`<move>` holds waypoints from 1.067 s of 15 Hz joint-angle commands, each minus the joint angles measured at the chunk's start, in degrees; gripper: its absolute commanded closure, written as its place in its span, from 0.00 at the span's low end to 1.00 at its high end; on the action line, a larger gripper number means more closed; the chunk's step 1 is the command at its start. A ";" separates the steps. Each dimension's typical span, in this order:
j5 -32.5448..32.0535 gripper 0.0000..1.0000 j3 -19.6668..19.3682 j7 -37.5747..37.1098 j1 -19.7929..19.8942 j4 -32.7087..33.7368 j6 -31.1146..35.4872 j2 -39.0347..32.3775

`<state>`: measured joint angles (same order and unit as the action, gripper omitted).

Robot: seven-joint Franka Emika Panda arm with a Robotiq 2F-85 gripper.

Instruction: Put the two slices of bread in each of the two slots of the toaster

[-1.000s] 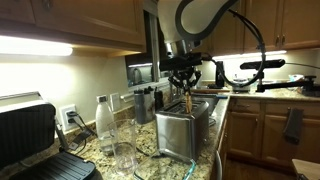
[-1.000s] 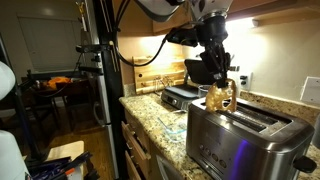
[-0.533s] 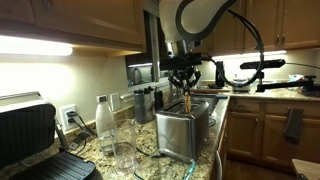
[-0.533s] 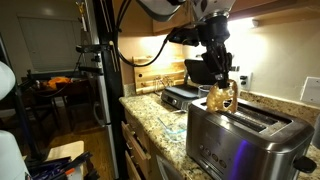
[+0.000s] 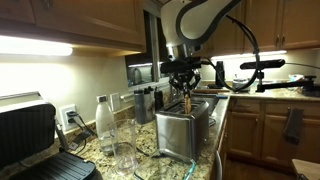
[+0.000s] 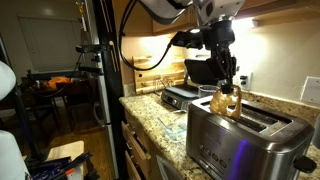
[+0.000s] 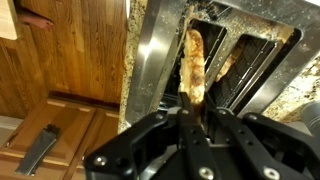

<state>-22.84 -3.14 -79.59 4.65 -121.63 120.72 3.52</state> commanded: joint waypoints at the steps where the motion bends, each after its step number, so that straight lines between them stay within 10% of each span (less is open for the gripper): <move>1: 1.43 0.92 -0.64 2.01 0.57 -0.51 1.44 0.14; 2: 1.52 0.88 -0.70 2.12 0.57 -0.51 1.41 0.13; 3: 1.56 0.61 -0.73 2.28 0.55 -0.53 1.36 0.17; 13: 1.82 0.04 -0.69 2.95 0.47 -0.75 0.96 0.61; 16: 0.47 0.08 -0.24 1.46 0.23 0.08 0.00 -0.06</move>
<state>-22.42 -3.55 -78.19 4.70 -121.63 120.82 3.47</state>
